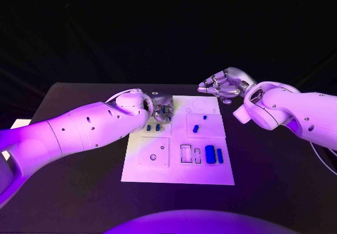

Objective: Assemble the parts on the task board

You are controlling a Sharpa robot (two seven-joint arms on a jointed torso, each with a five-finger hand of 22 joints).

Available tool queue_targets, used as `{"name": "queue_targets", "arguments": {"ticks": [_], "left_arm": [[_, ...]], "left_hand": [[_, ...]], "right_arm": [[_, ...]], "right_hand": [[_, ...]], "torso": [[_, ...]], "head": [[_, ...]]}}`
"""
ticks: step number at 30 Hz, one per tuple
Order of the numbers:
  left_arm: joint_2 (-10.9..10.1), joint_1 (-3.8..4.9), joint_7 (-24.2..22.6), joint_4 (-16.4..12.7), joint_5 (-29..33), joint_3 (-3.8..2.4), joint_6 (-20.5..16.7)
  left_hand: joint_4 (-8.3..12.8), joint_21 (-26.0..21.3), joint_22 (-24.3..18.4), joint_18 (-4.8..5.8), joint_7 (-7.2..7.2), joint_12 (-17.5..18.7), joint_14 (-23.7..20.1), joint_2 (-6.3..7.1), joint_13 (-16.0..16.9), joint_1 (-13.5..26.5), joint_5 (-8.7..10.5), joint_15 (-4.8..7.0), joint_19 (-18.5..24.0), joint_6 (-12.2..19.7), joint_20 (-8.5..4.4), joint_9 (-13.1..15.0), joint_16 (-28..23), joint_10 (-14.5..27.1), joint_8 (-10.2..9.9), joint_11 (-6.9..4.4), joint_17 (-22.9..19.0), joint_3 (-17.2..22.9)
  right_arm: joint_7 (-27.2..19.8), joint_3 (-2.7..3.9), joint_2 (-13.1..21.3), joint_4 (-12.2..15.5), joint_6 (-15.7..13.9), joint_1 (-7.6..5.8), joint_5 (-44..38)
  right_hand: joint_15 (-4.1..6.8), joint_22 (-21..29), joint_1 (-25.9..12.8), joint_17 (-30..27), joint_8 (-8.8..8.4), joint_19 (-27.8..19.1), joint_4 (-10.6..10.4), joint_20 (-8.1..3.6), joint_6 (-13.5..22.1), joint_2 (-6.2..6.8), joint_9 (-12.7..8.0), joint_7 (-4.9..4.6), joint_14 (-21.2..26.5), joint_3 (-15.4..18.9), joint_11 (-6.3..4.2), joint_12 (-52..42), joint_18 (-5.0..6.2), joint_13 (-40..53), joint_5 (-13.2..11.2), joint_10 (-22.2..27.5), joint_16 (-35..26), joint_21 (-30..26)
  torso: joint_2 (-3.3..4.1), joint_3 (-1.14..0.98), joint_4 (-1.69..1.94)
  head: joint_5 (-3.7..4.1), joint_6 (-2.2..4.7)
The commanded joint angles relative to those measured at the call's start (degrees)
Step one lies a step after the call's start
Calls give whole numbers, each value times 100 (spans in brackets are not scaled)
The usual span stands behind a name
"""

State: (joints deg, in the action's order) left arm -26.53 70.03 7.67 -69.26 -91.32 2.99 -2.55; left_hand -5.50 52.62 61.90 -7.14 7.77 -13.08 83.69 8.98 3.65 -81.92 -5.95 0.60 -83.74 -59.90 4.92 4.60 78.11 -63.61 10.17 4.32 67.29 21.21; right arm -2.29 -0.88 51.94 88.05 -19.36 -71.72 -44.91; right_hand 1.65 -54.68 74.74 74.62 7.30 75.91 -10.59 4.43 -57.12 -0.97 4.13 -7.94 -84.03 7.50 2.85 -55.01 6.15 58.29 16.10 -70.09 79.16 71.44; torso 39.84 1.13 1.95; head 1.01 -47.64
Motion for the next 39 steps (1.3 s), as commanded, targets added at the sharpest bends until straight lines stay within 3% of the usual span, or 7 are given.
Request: {"name": "queue_targets", "arguments": {"ticks": [1,11,25,33,36,39], "left_arm": [[39,-11,73,21,-60,-2,129],[128,-47,55,139,-60,-2,187],[114,-79,6,133,-34,-7,-43],[-156,-69,0,-219,137,-120,-265],[-334,-45,27,-443,291,-220,-308],[-467,-22,67,-589,447,-279,-304]], "left_hand": [[-3,107,86,79,-3,35,142,-27,9,31,26,0,-103,-48,-13,-6,35,-50,-38,0,20,27],[81,622,504,149,-27,104,195,-97,24,-47,22,32,-168,-170,-35,4,83,-221,-69,-38,35,188],[465,1036,869,204,-25,155,205,-208,84,-305,17,79,-171,-357,-81,20,63,-570,-114,-90,-67,659],[556,1094,938,211,-9,235,205,-180,95,-221,27,61,-146,-388,-73,15,61,-603,-159,-76,-101,795],[559,1112,960,213,-8,261,203,-165,98,-157,33,58,-139,-407,-68,15,58,-617,-170,-73,-117,811],[553,1113,967,211,-4,283,203,-156,99,-107,37,57,-132,-415,-66,15,57,-622,-179,-71,-125,815]], "right_arm": [[-57,0,-15,7,45,4,-16],[-66,0,-54,-16,57,8,-16],[-72,0,-57,-18,53,10,-16],[-75,0,-52,-19,42,10,-16],[-76,0,-45,-20,37,10,-16],[-76,0,-39,-22,35,10,-14]], "right_hand": [[5,5,17,-3,18,-11,-12,-18,23,-45,-8,34,-284,32,-17,-19,40,-8,34,9,-35,-18],[6,9,26,-1,19,-13,-8,-19,22,-49,-8,35,-285,32,-17,-25,41,-3,37,5,-34,-20],[6,3,35,1,21,-10,-5,-19,21,-52,-7,36,-286,31,-18,-23,40,-6,39,7,-33,-17],[6,3,35,1,21,-10,-5,-19,21,-52,-7,36,-286,31,-18,-23,40,-6,39,7,-33,-17],[7,9,48,5,23,-12,-1,-19,20,-59,-7,36,-287,32,-19,-21,41,-9,42,8,-31,-21],[7,9,48,5,23,-12,-1,-19,20,-59,-7,36,-287,32,-19,-21,41,-9,42,8,-31,-21]], "torso": [[2,2,0],[7,-2,5],[-6,-1,-6],[-14,-3,8],[-18,-2,15],[-16,3,16]], "head": [[2,-6],[13,-37],[19,-50],[24,-36],[31,-7],[30,-4]]}}
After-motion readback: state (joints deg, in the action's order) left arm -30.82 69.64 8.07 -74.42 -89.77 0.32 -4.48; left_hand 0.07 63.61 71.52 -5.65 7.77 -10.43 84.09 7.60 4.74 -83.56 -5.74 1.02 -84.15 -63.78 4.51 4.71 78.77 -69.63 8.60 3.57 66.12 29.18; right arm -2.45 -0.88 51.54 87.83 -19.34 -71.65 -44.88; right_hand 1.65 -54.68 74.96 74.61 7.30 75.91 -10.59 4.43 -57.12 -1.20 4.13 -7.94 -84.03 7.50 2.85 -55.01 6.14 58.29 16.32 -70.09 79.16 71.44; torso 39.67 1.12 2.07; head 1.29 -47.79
